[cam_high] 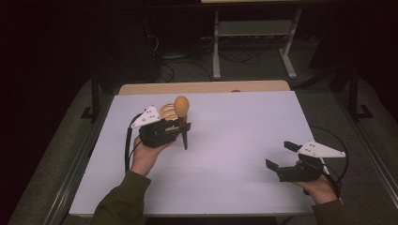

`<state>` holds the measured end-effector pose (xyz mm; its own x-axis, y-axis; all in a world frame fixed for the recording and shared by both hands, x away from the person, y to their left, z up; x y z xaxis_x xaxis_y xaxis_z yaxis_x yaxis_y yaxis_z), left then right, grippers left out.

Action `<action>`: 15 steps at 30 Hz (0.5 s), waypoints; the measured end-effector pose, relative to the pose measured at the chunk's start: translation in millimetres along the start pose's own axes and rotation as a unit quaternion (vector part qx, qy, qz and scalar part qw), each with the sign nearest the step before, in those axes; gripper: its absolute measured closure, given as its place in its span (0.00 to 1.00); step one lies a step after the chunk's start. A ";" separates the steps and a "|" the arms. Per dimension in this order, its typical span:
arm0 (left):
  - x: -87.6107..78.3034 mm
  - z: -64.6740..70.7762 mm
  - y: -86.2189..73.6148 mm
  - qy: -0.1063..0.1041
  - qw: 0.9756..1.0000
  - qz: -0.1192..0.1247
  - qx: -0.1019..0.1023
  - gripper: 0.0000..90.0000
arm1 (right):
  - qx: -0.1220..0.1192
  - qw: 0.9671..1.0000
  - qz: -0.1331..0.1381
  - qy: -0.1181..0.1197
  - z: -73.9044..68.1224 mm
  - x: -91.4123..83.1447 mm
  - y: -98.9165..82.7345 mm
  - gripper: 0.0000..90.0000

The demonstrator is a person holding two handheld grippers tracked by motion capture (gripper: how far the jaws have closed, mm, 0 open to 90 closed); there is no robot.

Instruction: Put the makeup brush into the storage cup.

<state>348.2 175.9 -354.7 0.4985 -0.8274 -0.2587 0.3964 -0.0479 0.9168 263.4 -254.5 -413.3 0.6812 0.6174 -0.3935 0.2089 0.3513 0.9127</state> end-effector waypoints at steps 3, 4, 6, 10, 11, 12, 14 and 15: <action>-0.4 -3.3 3.6 0.004 1.000 -0.001 0.003 0.78 | 0.000 1.000 -0.003 -0.004 -0.1 -1.5 -2.1 0.01; -0.1 -3.7 4.6 0.003 1.000 0.001 0.001 0.78 | 0.001 1.000 -0.004 -0.004 -0.2 -2.0 -2.9 0.01; -0.2 -4.9 6.5 0.004 1.000 0.003 0.003 0.78 | 0.000 1.000 -0.006 -0.006 0.0 -3.0 -4.1 0.01; 0.0 -7.6 10.7 0.007 1.000 0.003 0.005 0.78 | 0.002 1.000 -0.006 -0.006 -0.5 -4.8 -5.2 0.01; 0.2 -8.2 12.0 0.007 1.000 0.004 0.005 0.78 | 0.002 1.000 -0.005 -0.006 -0.7 -5.1 -5.4 0.01; 0.3 -8.3 13.1 0.008 1.000 0.006 0.003 0.78 | 0.003 1.000 -0.005 -0.006 -0.8 -5.5 -5.6 0.01; 0.3 -9.5 15.6 0.009 1.000 0.008 0.002 0.78 | 0.006 1.000 -0.006 -0.006 -1.1 -6.4 -6.2 0.01; 0.0 -10.6 17.1 0.010 1.000 0.007 0.005 0.78 | 0.005 1.000 -0.006 -0.007 -1.0 -6.5 -6.4 0.01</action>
<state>363.1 181.1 -342.3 0.5196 -0.8163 -0.2524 0.3816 -0.0425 0.9233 256.9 -260.1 -416.7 0.6881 0.6038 -0.4025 0.2230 0.3519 0.9091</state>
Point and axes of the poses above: each handheld gripper's, and its own axes: x roughly forward along the jaws, y roughly out of its top, z roughly to its right, the point moved 1 cm from there along x, roughly forward along the jaws, and after that the axes turned 13 degrees about -x, right-handed, at the moved point
